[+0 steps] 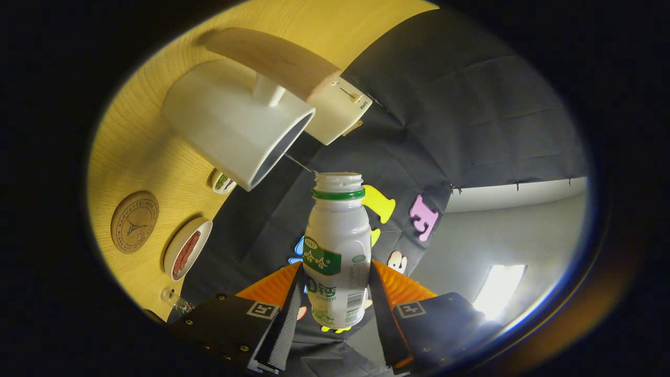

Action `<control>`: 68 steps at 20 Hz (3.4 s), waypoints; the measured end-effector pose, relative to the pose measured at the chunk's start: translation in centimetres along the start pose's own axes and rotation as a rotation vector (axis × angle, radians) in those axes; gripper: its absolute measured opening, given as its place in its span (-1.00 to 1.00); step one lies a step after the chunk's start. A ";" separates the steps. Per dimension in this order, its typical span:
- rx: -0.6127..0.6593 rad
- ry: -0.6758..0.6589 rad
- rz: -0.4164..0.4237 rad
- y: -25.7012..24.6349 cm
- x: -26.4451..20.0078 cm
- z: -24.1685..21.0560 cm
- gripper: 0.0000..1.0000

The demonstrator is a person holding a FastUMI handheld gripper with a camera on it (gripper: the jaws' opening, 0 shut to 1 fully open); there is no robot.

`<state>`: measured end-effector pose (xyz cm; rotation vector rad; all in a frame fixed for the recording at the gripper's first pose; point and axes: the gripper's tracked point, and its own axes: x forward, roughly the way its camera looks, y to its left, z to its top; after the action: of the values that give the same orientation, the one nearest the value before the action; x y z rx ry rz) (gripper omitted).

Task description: Take the bottle from table, then pour the juice into the cup, finally place the bottle on the coaster

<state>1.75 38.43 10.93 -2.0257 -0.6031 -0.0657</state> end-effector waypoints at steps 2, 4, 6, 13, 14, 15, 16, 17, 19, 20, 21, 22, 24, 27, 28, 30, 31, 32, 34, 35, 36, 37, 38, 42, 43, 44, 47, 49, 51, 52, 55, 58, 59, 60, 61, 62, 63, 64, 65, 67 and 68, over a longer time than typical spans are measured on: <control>-0.004 -0.002 0.001 -0.1 0.0 0.1 0.33; -0.010 -0.006 0.000 -0.1 -0.2 0.1 0.33; -0.019 -0.010 -0.001 0.0 -0.2 0.2 0.33; -0.035 -0.018 0.013 0.5 -0.5 0.4 0.33; -0.038 -0.020 0.015 0.7 -0.5 0.4 0.33; -0.039 -0.020 0.017 0.8 -0.6 0.5 0.33; -0.039 -0.021 0.020 0.9 -0.6 0.4 0.33; -0.037 -0.018 0.024 1.1 -0.6 0.4 0.33; -0.016 -0.012 0.040 1.5 -0.5 0.3 0.33; 0.009 -0.007 0.054 1.8 -0.5 0.0 0.33; 0.037 -0.003 0.070 2.1 -0.4 0.0 0.34; 0.078 0.006 0.091 2.5 -0.5 -0.2 0.34; 0.193 0.031 0.152 3.9 -0.5 -0.8 0.34; 0.314 0.064 0.185 4.0 -0.8 -1.7 0.34; 0.350 0.070 0.196 3.9 -0.8 -1.9 0.34; 0.421 0.077 0.213 3.8 -0.9 -2.1 0.34; 0.448 0.082 0.218 3.7 -0.9 -2.2 0.34; 0.473 0.085 0.223 3.6 -0.9 -2.3 0.34; 0.510 0.092 0.232 3.5 -0.8 -2.3 0.34; 0.523 0.093 0.236 3.5 -0.8 -2.3 0.34; 0.535 0.096 0.240 3.5 -0.8 -2.3 0.34; 0.537 0.095 0.237 3.5 -0.8 -2.3 0.34; 0.536 0.098 0.238 3.4 -0.7 -2.4 0.34; 0.613 0.101 0.276 4.0 -1.0 -2.0 0.34; 0.636 0.098 0.289 4.2 -1.0 -1.7 0.34; 0.669 0.094 0.306 4.3 -1.1 -1.4 0.34; 0.746 0.095 0.337 4.3 -1.3 -1.1 0.34; 0.790 0.097 0.347 4.2 -1.3 -1.0 0.34; 0.833 0.100 0.360 4.2 -1.3 -1.0 0.34; 0.853 0.100 0.367 4.2 -1.5 -0.9 0.34; 0.922 0.099 0.387 4.1 -1.8 -0.7 0.34; 1.028 0.103 0.422 4.5 -1.8 -0.6 0.35; 1.067 0.108 0.437 4.6 -1.8 -0.5 0.35; 1.094 0.113 0.446 4.8 -1.9 -0.6 0.35; 1.117 0.120 0.456 5.0 -1.8 -0.6 0.34; 1.138 0.127 0.463 5.3 -1.8 -0.6 0.35; 1.159 0.134 0.466 5.5 -1.7 -0.7 0.35; 1.177 0.139 0.468 5.7 -1.7 -0.6 0.35; 1.205 0.142 0.473 5.8 -1.6 -0.5 0.35; 1.273 0.145 0.493 6.1 -1.7 -0.2 0.35; 1.309 0.150 0.499 6.2 -1.7 -0.1 0.35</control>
<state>3.00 35.24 5.46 -0.8184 0.0402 0.3809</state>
